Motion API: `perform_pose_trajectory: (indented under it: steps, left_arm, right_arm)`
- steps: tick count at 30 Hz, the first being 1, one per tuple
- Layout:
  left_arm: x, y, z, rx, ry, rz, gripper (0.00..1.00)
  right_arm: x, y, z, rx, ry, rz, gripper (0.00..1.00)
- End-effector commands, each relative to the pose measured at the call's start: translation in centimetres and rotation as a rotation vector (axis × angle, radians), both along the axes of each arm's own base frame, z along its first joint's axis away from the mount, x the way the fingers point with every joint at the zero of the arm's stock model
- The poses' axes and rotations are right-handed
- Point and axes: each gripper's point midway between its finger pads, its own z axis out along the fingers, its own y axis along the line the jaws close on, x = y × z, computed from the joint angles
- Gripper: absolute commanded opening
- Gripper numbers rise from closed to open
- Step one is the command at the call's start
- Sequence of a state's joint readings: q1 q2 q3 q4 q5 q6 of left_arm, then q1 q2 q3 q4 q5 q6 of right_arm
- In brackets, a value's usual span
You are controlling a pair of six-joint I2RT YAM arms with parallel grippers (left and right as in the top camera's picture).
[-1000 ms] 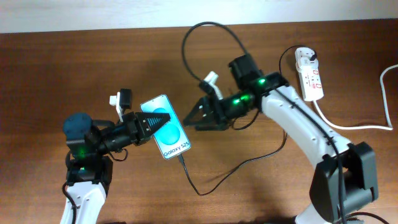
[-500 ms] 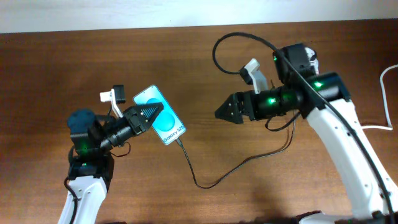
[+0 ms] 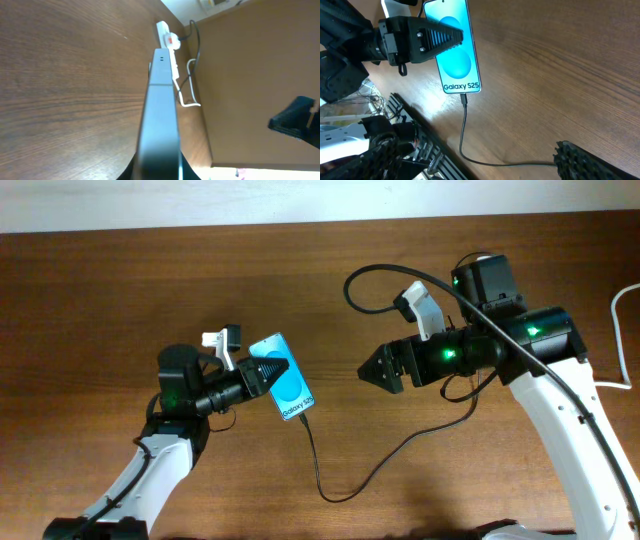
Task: Plug charger to phone and switch on socket
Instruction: 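Open the right gripper and withdraw it right from the phone, then lower the phone with the left gripper and lay it flat on the table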
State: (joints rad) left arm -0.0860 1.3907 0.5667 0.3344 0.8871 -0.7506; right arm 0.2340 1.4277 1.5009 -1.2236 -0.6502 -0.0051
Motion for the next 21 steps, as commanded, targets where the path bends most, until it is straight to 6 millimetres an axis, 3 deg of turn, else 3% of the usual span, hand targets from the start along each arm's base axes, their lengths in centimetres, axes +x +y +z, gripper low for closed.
perform_pose_trajectory:
  steps: [1, 3, 6, 7, 10, 14, 17, 21]
  left_arm:
    - [0.4, 0.0, 0.0, 0.026, -0.041, -0.001, 0.0]
    - [0.4, 0.0, 0.0, 0.019, -0.029, 0.006, 0.0]
    - [0.4, 0.0, 0.0, -0.006, 0.011, 0.02, 0.0]
    - [0.4, 0.0, 0.1, -0.024, 0.037, 0.031, 0.0]
    - [0.8, 0.1, 0.5, -0.034, 0.029, 0.046, 0.0]
    - [1.4, 0.6, 0.0, 0.002, 0.014, 0.087, 0.0]
    - [1.4, 0.1, -2.6, 0.046, 0.09, 0.108, 0.0]
    - [0.3, -2.7, -5.4, 0.122, 0.12, 0.055, 0.0]
  right_arm:
    - [0.8, -0.5, -0.9, -0.036, 0.003, -0.006, 0.98]
    - [1.5, -0.2, -3.1, -0.056, 0.041, 0.032, 0.98]
    - [1.5, 2.6, -3.7, 0.122, 0.066, 0.204, 0.99]
    - [1.9, 3.1, -4.8, 0.143, 0.101, 0.217, 0.98]
    - [2.5, 3.3, -7.6, 0.136, 0.186, 0.224, 0.98]
    - [2.9, 2.6, -8.8, 0.071, 0.184, 0.213, 0.98]
    - [2.9, 2.3, -9.1, 0.052, 0.186, 0.209, 0.98]
    - [2.7, 0.8, -8.2, 0.031, 0.217, 0.169, 0.98]
